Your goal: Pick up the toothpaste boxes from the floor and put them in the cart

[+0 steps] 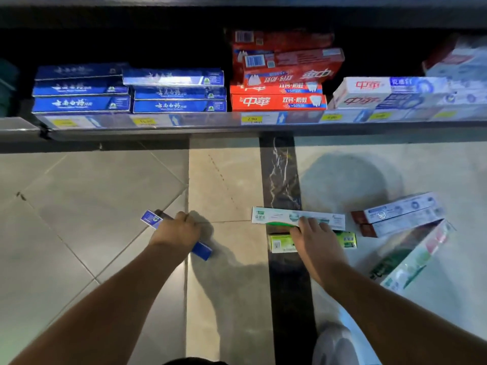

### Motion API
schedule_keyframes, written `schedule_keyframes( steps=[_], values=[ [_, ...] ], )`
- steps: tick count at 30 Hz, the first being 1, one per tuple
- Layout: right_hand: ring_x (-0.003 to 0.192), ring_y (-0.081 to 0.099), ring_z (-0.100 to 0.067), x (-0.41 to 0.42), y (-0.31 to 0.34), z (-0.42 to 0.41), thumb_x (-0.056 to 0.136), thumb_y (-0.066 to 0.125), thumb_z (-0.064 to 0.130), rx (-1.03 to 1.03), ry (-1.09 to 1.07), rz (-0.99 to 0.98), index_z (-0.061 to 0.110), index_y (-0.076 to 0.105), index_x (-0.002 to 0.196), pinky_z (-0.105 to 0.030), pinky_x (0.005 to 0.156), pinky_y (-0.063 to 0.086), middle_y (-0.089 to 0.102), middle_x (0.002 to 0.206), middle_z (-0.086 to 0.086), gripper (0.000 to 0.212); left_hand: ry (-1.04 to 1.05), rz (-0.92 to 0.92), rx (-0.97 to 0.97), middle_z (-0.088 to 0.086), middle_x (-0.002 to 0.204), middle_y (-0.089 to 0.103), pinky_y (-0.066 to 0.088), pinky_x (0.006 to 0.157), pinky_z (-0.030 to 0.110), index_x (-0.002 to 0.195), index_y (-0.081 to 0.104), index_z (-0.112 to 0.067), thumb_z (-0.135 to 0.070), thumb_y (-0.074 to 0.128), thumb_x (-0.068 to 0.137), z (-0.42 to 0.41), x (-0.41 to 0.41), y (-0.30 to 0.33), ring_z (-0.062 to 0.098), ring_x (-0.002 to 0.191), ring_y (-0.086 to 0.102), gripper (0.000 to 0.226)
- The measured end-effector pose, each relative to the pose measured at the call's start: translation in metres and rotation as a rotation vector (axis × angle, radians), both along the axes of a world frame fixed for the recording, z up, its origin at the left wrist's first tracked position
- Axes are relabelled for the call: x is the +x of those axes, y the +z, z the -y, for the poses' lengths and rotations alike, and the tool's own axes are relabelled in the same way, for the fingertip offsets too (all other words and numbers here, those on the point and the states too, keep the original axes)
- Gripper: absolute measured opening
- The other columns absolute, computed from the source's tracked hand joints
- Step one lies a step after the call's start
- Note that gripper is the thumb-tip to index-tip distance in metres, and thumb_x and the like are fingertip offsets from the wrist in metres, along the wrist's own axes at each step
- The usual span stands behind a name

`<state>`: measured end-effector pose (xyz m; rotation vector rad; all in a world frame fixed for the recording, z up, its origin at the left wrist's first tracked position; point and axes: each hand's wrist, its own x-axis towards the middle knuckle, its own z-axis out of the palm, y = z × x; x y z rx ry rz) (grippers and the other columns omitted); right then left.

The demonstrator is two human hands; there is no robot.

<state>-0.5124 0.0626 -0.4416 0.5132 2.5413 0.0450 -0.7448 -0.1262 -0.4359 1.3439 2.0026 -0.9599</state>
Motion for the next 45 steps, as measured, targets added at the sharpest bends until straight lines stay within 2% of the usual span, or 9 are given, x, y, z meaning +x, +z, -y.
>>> schedule_keyframes(
  steps=[8,14,20,22,24,28,37,41,45],
  values=[
    [0.096,0.062,-0.02,-0.017,0.089,0.004,0.082,0.067,0.024,-0.176,-0.227,-0.121,0.021,0.057,0.117,-0.032,0.074,0.052,0.062,0.111,-0.001,0.037,0.357,0.045,0.293,-0.002,0.105,0.059,0.041,0.07,0.03,0.114,0.053,-0.021,-0.023,0.049,0.095,0.0,-0.004,0.093,0.019,0.096,0.054,0.02],
    [0.087,0.064,-0.023,-0.046,0.297,-0.004,0.078,0.071,0.043,-0.289,-0.431,-0.286,0.022,0.06,0.104,-0.026,0.065,0.039,0.065,0.098,-0.002,0.035,0.574,0.14,0.456,0.004,0.091,0.062,0.045,0.065,0.031,0.092,0.049,-0.02,-0.043,0.048,0.095,-0.002,-0.011,0.31,0.024,0.074,0.051,0.023],
    [0.061,0.05,0.011,-0.046,0.543,-0.002,0.076,0.079,0.016,-0.681,-0.695,-0.533,0.018,0.06,0.092,0.0,0.053,0.035,0.054,0.076,0.011,0.025,0.694,0.225,0.587,0.003,0.073,0.051,0.037,0.062,0.032,0.07,0.041,-0.02,-0.036,0.064,0.086,-0.008,-0.019,0.574,0.028,0.074,0.05,0.033],
    [0.065,0.055,0.01,-0.052,0.601,-0.001,0.079,0.078,0.016,-0.732,-0.698,-0.56,0.007,0.064,0.102,-0.007,0.063,0.045,0.06,0.08,0.003,0.028,0.693,0.239,0.637,0.005,0.074,0.053,0.036,0.061,0.033,0.07,0.044,-0.017,-0.036,0.066,0.085,-0.009,-0.018,0.631,0.029,0.075,0.051,0.033],
    [0.082,0.064,-0.01,-0.054,0.674,0.004,0.077,0.079,0.032,-0.604,-0.613,-0.509,0.016,0.066,0.103,-0.024,0.079,0.052,0.068,0.089,0.0,0.034,0.667,0.264,0.687,0.01,0.082,0.06,0.04,0.063,0.035,0.08,0.056,-0.011,-0.035,0.067,0.086,-0.006,-0.012,0.703,0.031,0.081,0.056,0.027],
    [0.075,0.06,-0.018,-0.043,0.779,0.012,0.073,0.082,0.031,-0.627,-0.667,-0.683,0.013,0.066,0.097,-0.033,0.077,0.052,0.067,0.084,-0.001,0.034,0.579,0.324,0.781,0.007,0.087,0.063,0.042,0.067,0.035,0.092,0.061,-0.011,-0.041,0.067,0.087,-0.007,0.0,0.809,0.027,0.083,0.057,0.031],
    [0.044,0.044,-0.001,0.027,0.867,-0.011,0.071,0.087,0.023,-0.656,-0.848,-0.907,0.016,0.061,0.073,-0.027,0.054,0.044,0.052,0.049,0.011,0.027,0.405,0.511,0.865,0.004,0.082,0.065,0.043,0.067,0.035,0.092,0.064,-0.015,-0.041,0.067,0.089,-0.058,0.043,0.894,0.025,0.077,0.059,0.026],
    [0.066,0.068,-0.022,0.08,0.882,-0.044,0.072,0.087,0.026,-0.629,-0.912,-0.952,0.011,0.066,0.087,-0.041,0.072,0.058,0.071,0.078,-0.014,0.03,0.29,0.571,0.866,-0.008,0.071,0.061,0.038,0.057,0.021,0.085,0.061,-0.024,-0.039,0.066,0.09,-0.11,0.083,0.904,0.009,0.063,0.055,0.017],
    [0.065,0.061,-0.027,0.16,0.89,-0.093,0.07,0.088,0.025,-0.584,-1.013,-1.026,0.0,0.065,0.094,-0.046,0.083,0.054,0.069,0.089,-0.026,0.041,0.164,0.597,0.844,-0.006,0.065,0.056,0.035,0.051,0.016,0.081,0.061,-0.018,-0.04,0.067,0.089,-0.193,0.151,0.909,0.017,0.063,0.054,0.024]
  ],
)
